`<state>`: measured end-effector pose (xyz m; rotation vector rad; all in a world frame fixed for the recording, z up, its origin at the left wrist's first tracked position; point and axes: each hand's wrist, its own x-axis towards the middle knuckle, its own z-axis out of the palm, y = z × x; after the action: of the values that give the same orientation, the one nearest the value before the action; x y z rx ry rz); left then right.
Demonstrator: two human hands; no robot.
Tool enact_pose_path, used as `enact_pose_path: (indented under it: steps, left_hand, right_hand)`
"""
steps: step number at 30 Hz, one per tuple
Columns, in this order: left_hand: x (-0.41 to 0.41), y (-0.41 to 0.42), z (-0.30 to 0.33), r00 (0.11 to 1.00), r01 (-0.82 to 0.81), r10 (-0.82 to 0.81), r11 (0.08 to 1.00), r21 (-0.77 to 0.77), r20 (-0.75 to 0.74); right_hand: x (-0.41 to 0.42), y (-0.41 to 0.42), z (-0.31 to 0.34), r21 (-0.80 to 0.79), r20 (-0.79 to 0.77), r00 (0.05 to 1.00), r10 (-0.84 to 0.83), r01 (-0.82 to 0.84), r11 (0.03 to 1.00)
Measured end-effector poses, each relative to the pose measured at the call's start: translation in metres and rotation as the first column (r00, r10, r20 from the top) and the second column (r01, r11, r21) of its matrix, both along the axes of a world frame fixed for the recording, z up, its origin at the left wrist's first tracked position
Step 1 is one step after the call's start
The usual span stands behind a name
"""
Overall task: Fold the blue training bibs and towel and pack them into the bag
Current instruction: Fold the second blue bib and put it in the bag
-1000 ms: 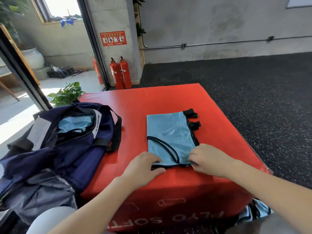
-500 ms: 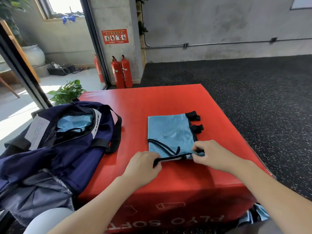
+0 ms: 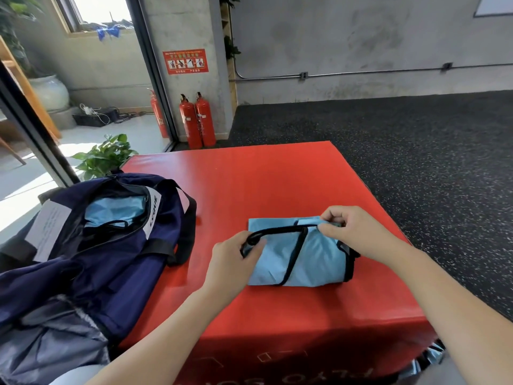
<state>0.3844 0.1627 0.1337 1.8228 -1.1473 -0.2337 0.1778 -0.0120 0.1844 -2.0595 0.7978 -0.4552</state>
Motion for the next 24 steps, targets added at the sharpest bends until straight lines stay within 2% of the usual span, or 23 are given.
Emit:
enact_pose_path:
  steps: [4,7,12,19,24]
  left_hand:
    - [0.011,-0.021,-0.003,0.992,-0.099,0.097,0.995,-0.016,-0.077]
    - [0.016,-0.033,-0.005,0.978,-0.111,0.106,0.994,-0.019,-0.178]
    - [0.013,-0.039,-0.014,0.946,-0.102,0.122,0.991,0.083,-0.3]
    - [0.009,-0.033,-0.035,0.969,-0.113,0.143,0.982,0.154,-0.203]
    - [0.018,-0.039,-0.041,0.992,-0.126,0.125,0.967,0.22,0.017]
  right_hand:
    - [0.025,-0.017,0.0,-0.123,-0.061,0.997,-0.045,0.037,0.992]
    - [0.044,-0.029,-0.005,-0.17,-0.105,0.993,-0.056,0.038,0.985]
    - [0.058,-0.056,-0.027,-0.18,-0.192,0.977,-0.095,0.06,0.982]
    - [0.062,-0.079,-0.054,-0.171,-0.292,0.951,-0.102,0.053,0.984]
    - [0.067,-0.079,-0.059,-0.257,-0.338,0.929,-0.149,0.061,0.965]
